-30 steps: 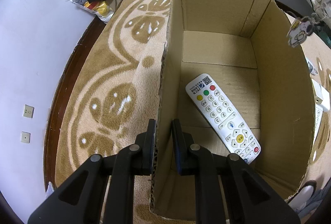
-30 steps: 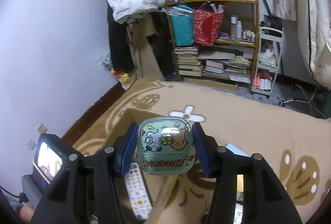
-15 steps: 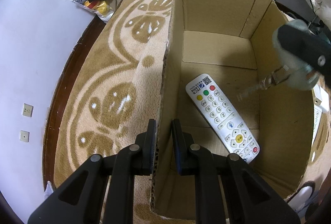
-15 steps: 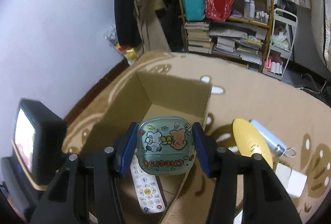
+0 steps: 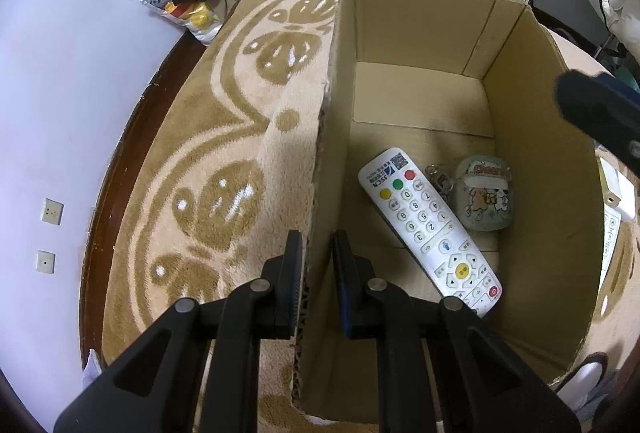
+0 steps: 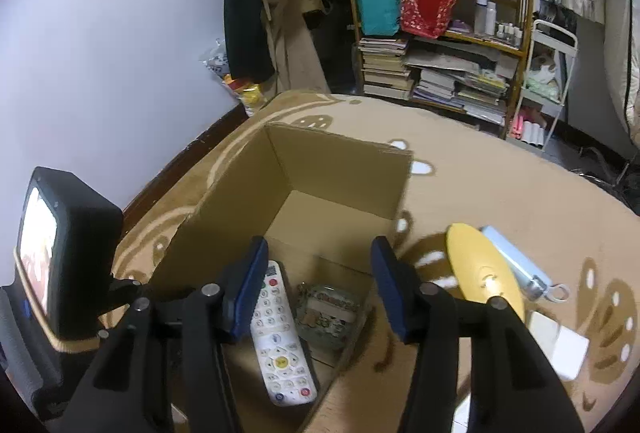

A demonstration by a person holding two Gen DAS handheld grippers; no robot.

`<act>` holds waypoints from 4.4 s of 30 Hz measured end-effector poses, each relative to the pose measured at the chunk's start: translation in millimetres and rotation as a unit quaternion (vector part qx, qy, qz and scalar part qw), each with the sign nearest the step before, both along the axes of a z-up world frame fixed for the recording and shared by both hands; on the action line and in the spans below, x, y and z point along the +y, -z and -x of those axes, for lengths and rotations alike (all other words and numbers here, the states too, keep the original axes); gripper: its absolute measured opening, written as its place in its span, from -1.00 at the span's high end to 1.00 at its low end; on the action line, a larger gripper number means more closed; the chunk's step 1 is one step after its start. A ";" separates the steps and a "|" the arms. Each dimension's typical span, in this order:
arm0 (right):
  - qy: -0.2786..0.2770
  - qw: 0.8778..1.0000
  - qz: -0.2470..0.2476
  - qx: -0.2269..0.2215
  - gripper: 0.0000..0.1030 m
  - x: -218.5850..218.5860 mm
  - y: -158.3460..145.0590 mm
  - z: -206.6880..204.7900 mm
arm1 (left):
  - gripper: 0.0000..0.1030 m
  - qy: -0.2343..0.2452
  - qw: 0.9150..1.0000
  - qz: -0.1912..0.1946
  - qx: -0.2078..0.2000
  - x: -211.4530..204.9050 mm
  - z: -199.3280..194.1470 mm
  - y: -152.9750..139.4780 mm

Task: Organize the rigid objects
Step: 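Carry the green pouch with the right tool and release it into the box, then reach the right tool to the black car key and grasp it, then carry the car key with the right tool and drop it into the box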

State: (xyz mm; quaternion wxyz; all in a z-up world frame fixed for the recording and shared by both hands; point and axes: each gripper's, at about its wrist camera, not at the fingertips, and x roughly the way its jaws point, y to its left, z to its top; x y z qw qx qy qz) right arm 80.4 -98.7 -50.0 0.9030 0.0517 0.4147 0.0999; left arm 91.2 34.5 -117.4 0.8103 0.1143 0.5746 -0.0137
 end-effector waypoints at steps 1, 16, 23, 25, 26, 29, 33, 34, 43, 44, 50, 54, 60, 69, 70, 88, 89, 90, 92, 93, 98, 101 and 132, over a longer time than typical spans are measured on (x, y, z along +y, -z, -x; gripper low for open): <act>0.003 1.000 -0.002 -0.002 -0.45 -1.5 -1.4 2.3 | 0.71 0.000 1.000 0.000 0.001 0.2 -0.2 0.2; 0.112 0.993 -0.037 0.011 -1.00 -77.8 9.9 29.5 | 0.71 -0.001 1.000 0.002 0.002 -0.2 -0.6 -0.4; 0.129 0.990 -0.034 0.037 -1.00 -98.8 29.4 34.6 | 0.71 0.000 1.000 0.001 0.002 0.0 -0.4 -1.4; 0.126 0.991 -0.033 0.043 -1.00 -100.0 34.2 35.3 | 0.71 -0.001 1.000 0.002 0.002 0.6 -0.1 -1.5; 0.123 0.991 -0.031 0.047 -1.00 -99.6 37.6 35.1 | 0.71 0.000 1.000 0.001 0.002 0.2 0.1 -1.5; 0.123 0.990 -0.023 0.059 -0.79 -95.2 47.0 34.3 | 0.71 0.000 1.000 0.001 0.002 0.2 0.2 -1.5; 0.109 0.990 -0.023 0.089 -0.43 -88.3 65.1 30.9 | 0.71 0.000 1.000 0.001 0.003 0.3 0.1 -1.6; 0.107 0.990 -0.021 0.095 -0.39 -86.9 68.6 30.0 | 0.71 0.000 1.000 0.001 0.003 0.1 0.1 -1.5; 0.092 0.986 -0.001 0.138 -0.12 -79.8 99.9 27.6 | 0.71 0.000 1.000 0.001 0.004 -1.2 -0.2 -2.3; 0.093 0.985 -0.001 0.145 -0.12 -80.4 104.3 27.5 | 0.71 -0.001 1.000 0.002 0.004 -1.2 -0.3 -2.2; 0.086 0.981 0.008 0.172 -0.07 -78.6 119.0 26.3 | 0.70 -0.001 1.000 0.001 0.004 -1.3 -0.4 -2.2; 0.078 0.981 0.018 0.178 -0.07 -75.3 122.4 26.6 | 0.70 -0.002 1.000 0.004 0.004 -1.3 -0.3 -2.2; 0.079 0.979 0.027 0.186 0.34 -70.5 125.5 30.0 | 0.70 0.000 1.000 0.000 0.003 -2.5 0.8 -2.8; 0.102 0.981 0.021 0.164 0.85 -76.7 120.1 36.2 | 0.70 -0.001 1.000 0.002 0.004 -1.6 0.1 -3.7; 0.103 0.982 0.021 0.154 0.86 -75.7 117.2 37.2 | 0.70 -0.001 1.000 0.002 0.004 -1.7 0.2 -3.6; 0.094 0.995 -0.028 -0.011 0.94 -71.5 11.3 26.3 | 0.71 0.000 1.000 0.002 -0.005 -1.0 0.8 -5.9; 0.092 0.995 -0.028 -0.020 0.95 -71.9 2.9 27.0 | 0.71 0.000 1.000 0.001 -0.004 -0.8 0.8 -5.4; 0.089 0.995 -0.029 -0.028 0.95 -71.3 -4.8 27.2 | 0.71 0.000 1.000 0.001 -0.004 -1.3 0.9 -6.4; 0.085 0.995 -0.032 -0.047 0.95 -67.5 -22.5 25.9 | 0.73 0.000 1.000 0.000 -0.004 -2.3 1.1 -8.2; 0.083 0.995 -0.032 -0.054 0.95 -66.0 -29.8 24.7 | 0.73 0.001 1.000 0.001 -0.003 -3.2 1.2 -8.6; 0.059 0.994 -0.025 -0.089 0.95 -50.8 -63.3 20.3 | 0.74 0.002 1.000 -0.002 -0.004 -5.1 1.4 -8.1; 0.043 0.994 -0.024 -0.103 0.95 -40.2 -77.4 19.2 | 0.74 0.002 1.000 -0.002 -0.004 -5.5 1.6 -8.8; -0.020 0.999 -0.029 0.010 0.94 10.8 8.9 -0.1 | 0.70 0.013 1.000 -0.028 -0.003 -9.3 0.5 -2.7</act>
